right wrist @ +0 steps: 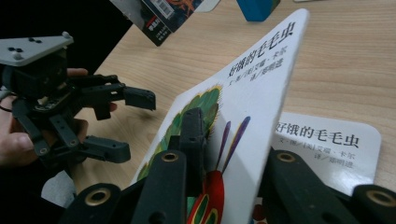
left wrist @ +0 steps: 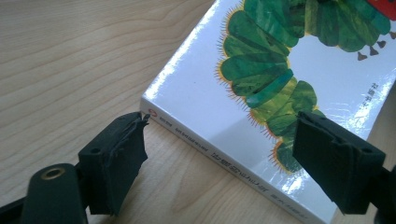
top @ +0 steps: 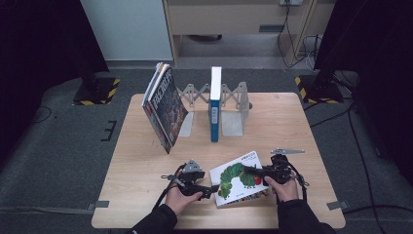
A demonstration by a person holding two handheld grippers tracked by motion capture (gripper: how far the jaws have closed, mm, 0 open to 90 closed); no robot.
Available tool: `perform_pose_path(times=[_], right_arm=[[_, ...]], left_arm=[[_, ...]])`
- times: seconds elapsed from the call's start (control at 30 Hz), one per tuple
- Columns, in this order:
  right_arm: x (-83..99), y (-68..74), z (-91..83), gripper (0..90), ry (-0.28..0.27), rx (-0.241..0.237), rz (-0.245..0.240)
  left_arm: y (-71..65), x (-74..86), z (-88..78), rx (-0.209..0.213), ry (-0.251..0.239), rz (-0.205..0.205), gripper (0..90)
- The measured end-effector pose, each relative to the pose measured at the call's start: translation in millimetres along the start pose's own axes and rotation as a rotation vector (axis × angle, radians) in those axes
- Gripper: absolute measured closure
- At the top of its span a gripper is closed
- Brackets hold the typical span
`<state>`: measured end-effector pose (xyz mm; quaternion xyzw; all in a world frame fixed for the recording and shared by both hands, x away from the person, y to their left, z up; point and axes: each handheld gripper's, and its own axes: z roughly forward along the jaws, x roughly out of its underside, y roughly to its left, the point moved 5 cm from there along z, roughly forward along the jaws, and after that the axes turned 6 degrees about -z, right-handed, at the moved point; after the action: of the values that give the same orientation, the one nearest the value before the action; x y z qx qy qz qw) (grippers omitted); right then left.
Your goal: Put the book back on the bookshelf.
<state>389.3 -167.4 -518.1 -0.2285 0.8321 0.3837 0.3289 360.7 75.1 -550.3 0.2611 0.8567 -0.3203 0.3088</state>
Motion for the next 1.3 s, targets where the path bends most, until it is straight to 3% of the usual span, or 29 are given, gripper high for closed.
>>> perform_pose_path(times=[0.2, 0.33, 0.6, 0.77, 0.93, 1.13, 1.27, 1.3], right_arm=[[-3.2, 4.2, -2.2, 81.1, -0.031, -0.042, 0.013], [-5.4, 7.0, -3.6, 81.9, -0.051, -0.058, -0.015], [-11.9, 15.4, -8.7, 83.1, -0.114, -0.079, -0.084], [-15.8, 19.4, -13.9, 84.6, -0.170, -0.099, -0.109], [-15.9, 20.3, -13.6, 84.8, -0.176, -0.106, -0.115], [-13.6, 14.2, -12.2, 83.4, -0.154, -0.063, -0.103], [-8.5, 8.2, -10.3, 76.8, -0.090, 0.015, -0.119], [-5.9, 6.7, -9.0, 72.8, -0.059, 0.055, -0.134]], left_arm=[[-2.7, 1.2, 3.0, 0.027, 0.000, -0.012, 15.6], [-5.8, -1.0, 5.0, 0.060, -0.025, -0.013, 15.4], [-6.3, -2.8, 8.8, 0.082, -0.056, -0.006, 12.7], [-3.4, 3.2, 17.0, 0.078, -0.010, -0.002, 10.9], [-7.8, 3.9, 24.5, 0.134, -0.010, -0.007, 7.4], [-8.4, 4.4, 26.1, 0.139, -0.001, -0.010, 7.2], [-6.5, 4.1, 25.4, 0.148, -0.007, -0.024, 8.3], [-6.4, 4.0, 25.4, 0.150, -0.010, -0.031, 8.6]])
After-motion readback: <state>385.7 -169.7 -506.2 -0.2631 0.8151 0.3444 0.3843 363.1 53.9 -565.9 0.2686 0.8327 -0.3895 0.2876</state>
